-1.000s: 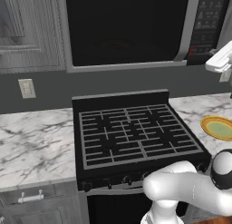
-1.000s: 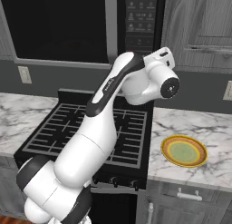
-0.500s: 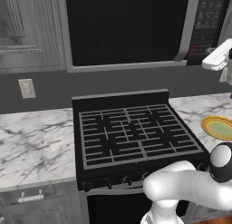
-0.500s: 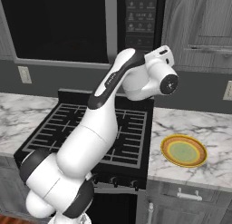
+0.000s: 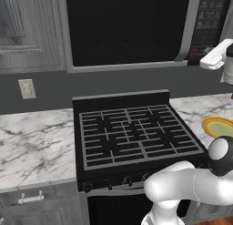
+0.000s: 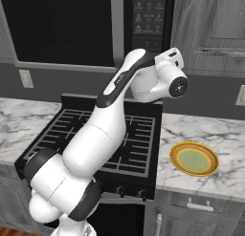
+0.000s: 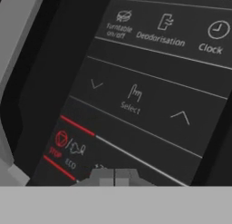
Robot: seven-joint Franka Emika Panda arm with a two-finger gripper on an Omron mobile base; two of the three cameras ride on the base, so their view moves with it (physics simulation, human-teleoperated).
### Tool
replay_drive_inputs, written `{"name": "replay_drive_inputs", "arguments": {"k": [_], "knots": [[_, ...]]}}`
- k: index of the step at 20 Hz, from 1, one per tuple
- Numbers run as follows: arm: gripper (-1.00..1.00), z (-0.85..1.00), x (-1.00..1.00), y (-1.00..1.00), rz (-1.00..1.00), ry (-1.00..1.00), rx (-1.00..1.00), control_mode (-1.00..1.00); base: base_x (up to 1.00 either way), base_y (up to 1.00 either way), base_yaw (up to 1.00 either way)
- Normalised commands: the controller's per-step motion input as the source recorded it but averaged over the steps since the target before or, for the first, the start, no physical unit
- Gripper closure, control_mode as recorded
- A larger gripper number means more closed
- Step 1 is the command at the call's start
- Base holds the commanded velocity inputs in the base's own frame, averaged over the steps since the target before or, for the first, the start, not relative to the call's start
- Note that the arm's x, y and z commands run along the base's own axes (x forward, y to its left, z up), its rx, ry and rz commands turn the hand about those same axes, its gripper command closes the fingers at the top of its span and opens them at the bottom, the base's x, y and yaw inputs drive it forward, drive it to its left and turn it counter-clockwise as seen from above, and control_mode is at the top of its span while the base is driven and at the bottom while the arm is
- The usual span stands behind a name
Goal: Pick the shrimp from the counter and place it in the microwave. Then turn on the microwave.
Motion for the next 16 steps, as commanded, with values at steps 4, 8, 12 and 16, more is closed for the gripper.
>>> {"name": "replay_drive_inputs", "arguments": {"k": [4, 8, 12, 16], "knots": [[1.00, -0.08, 0.16, -0.11, 0.00, 0.00, 0.00, -1.00, 0.00, 0.00, 0.00], [1.00, -0.07, 0.13, -0.15, 0.00, 0.00, 0.00, -1.00, 0.00, 0.00, 0.00], [1.00, -0.08, 0.02, -0.22, 0.00, 0.00, 0.00, -1.00, 0.00, 0.00, 0.00], [1.00, -0.10, 0.00, -0.34, 0.00, 0.00, 0.00, -1.00, 0.00, 0.00, 0.00]]}}
